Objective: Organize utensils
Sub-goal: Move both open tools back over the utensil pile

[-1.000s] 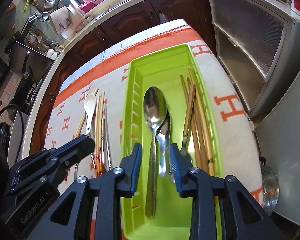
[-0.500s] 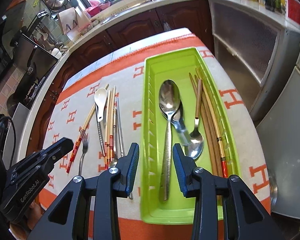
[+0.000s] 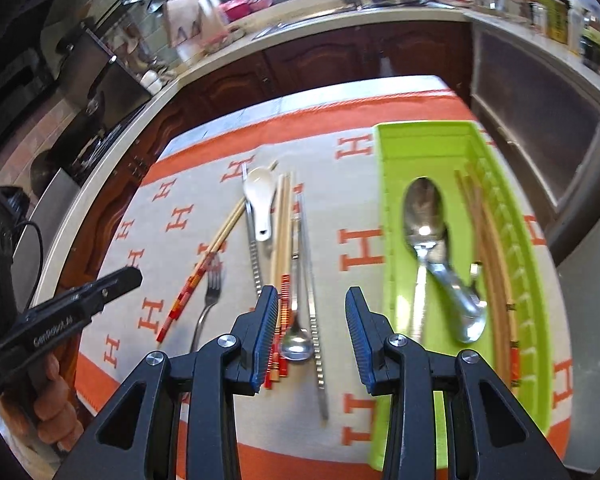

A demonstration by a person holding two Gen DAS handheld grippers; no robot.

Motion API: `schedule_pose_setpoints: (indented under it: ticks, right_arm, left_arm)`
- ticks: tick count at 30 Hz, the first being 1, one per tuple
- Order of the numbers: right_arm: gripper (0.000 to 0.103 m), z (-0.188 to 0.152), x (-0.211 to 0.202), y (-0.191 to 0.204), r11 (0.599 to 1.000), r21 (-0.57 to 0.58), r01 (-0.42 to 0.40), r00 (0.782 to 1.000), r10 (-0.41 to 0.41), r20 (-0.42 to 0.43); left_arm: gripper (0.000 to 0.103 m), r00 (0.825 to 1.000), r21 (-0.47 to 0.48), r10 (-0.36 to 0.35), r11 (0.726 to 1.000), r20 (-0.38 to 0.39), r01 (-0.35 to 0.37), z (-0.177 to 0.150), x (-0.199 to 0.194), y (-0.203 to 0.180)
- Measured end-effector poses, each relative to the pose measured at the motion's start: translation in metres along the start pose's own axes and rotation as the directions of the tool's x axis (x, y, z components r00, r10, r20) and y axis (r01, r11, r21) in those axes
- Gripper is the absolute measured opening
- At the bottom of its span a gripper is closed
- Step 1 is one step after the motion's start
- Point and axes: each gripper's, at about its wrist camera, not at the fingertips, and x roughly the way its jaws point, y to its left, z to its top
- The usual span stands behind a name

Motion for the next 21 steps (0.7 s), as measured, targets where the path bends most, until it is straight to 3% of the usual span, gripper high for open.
schedule_pose_setpoints:
  ticks: [10,17,21]
  right_arm:
    - [0.035,0.030,0.046,0.025,0.997,-0.009,-0.081,0.993,0.079,-0.090]
    - [0.035,0.026,0.088,0.055,0.987,-0.047,-0.152,0.975,0.142,-0.169]
    - [0.035,0.021,0.111,0.069,0.985,-0.070,-0.158,0.974,0.144,-0.173]
  left_arm:
    - [0.001,0.999,0.003,0.028,1.000,-0.027,-0.028,0.005,0.017,0.018]
    - [0.001,0.996,-0.036,0.012,0.999,-0.084,-0.015,0.002,0.042,0.039]
    - [0.001,0.996,-0.049,0.001,0.999,-0.092,-0.006,-0.002,0.048,0.049]
